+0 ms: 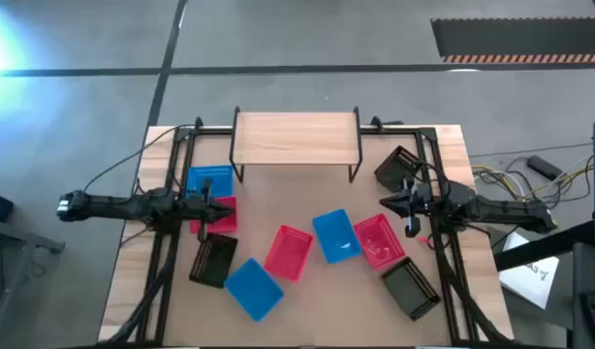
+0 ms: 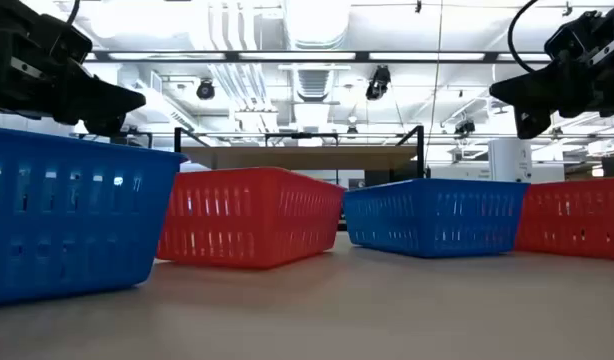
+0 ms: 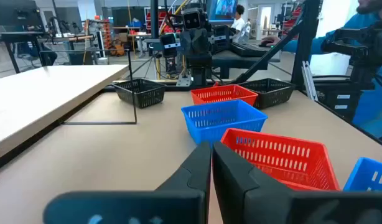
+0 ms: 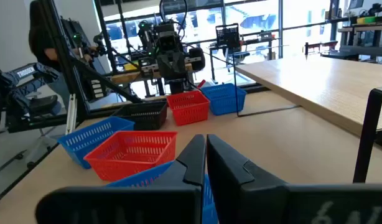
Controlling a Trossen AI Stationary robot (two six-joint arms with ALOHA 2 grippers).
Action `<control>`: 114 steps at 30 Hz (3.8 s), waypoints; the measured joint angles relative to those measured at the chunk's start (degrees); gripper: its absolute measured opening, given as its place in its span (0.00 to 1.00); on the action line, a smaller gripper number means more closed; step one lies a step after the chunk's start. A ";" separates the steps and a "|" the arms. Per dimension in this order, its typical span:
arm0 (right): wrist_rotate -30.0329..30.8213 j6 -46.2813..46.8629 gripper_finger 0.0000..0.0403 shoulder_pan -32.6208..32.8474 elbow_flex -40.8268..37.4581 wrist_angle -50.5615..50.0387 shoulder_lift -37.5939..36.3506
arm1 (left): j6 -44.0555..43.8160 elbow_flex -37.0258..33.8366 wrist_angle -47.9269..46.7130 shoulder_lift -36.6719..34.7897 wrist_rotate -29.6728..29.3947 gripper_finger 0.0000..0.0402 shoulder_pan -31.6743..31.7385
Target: Stack baskets on shelf by color
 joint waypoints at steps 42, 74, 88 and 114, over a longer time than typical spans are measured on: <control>0.00 0.00 0.02 0.00 0.01 0.01 -0.01 | 0.00 0.00 0.00 0.00 0.00 0.00 0.01; 0.00 0.00 0.02 0.02 0.01 0.01 -0.01 | -0.01 0.00 0.00 0.01 -0.01 0.00 0.02; 1.06 -3.66 0.02 0.03 0.00 13.25 0.47 | -0.02 0.00 0.00 -0.01 0.00 0.00 0.01; 5.95 0.95 0.15 14.54 22.57 22.38 57.89 | 0.00 0.00 -0.02 0.01 0.00 0.00 0.00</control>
